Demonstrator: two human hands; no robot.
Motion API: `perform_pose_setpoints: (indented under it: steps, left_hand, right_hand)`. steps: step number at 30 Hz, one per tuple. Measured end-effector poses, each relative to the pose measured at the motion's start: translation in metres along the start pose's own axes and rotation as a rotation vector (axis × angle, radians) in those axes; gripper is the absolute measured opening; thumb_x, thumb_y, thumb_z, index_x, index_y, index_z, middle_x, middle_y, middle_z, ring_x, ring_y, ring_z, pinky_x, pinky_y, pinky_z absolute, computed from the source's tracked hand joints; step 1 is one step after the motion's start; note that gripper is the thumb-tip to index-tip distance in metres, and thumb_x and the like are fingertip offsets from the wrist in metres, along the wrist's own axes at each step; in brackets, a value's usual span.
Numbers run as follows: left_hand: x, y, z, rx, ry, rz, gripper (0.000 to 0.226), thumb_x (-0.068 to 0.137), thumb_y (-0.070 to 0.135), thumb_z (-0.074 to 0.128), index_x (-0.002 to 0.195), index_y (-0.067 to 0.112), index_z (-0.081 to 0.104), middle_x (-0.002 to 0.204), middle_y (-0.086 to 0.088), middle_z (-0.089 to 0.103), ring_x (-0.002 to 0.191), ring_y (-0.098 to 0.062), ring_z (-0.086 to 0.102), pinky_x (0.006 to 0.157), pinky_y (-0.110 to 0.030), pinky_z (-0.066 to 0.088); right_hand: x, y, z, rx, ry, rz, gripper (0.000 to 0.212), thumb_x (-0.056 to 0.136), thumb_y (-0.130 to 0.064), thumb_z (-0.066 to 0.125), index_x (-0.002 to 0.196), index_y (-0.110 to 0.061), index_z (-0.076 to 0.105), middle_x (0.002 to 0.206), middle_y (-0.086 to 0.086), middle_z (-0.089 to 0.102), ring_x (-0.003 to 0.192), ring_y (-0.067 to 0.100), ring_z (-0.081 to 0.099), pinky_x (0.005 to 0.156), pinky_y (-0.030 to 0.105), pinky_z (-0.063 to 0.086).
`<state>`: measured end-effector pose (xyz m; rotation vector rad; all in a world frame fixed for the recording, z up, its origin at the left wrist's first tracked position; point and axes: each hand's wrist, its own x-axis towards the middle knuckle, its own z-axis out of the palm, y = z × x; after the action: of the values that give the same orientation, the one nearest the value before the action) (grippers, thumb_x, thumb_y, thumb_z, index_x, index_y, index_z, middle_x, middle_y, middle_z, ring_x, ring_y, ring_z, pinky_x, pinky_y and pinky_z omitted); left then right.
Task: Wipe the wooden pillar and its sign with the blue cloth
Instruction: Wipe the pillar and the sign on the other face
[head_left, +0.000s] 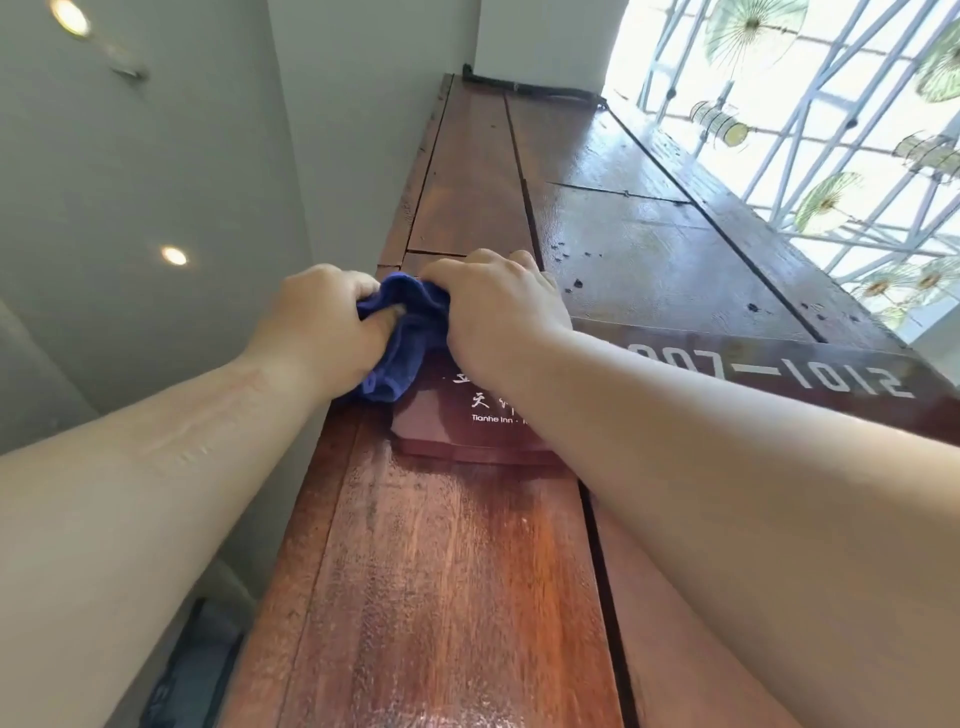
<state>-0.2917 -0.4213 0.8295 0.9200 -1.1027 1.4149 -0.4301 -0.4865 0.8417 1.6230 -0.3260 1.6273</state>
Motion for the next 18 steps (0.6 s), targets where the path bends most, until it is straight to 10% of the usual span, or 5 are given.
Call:
perform_pose_setpoints:
  steps: [18]
  left_hand:
    - [-0.058, -0.002, -0.015, -0.138, -0.057, -0.01, 0.031, 0.086, 0.024, 0.053, 0.057, 0.015, 0.048, 0.056, -0.005, 0.055, 0.055, -0.017, 0.051, 0.051, -0.025, 0.037]
  right_hand:
    - [0.005, -0.028, -0.002, -0.061, -0.188, -0.347, 0.034, 0.072, -0.013, 0.051, 0.1, -0.028, 0.063, 0.109, -0.001, 0.055, 0.106, 0.025, 0.05, 0.089, 0.037, 0.044]
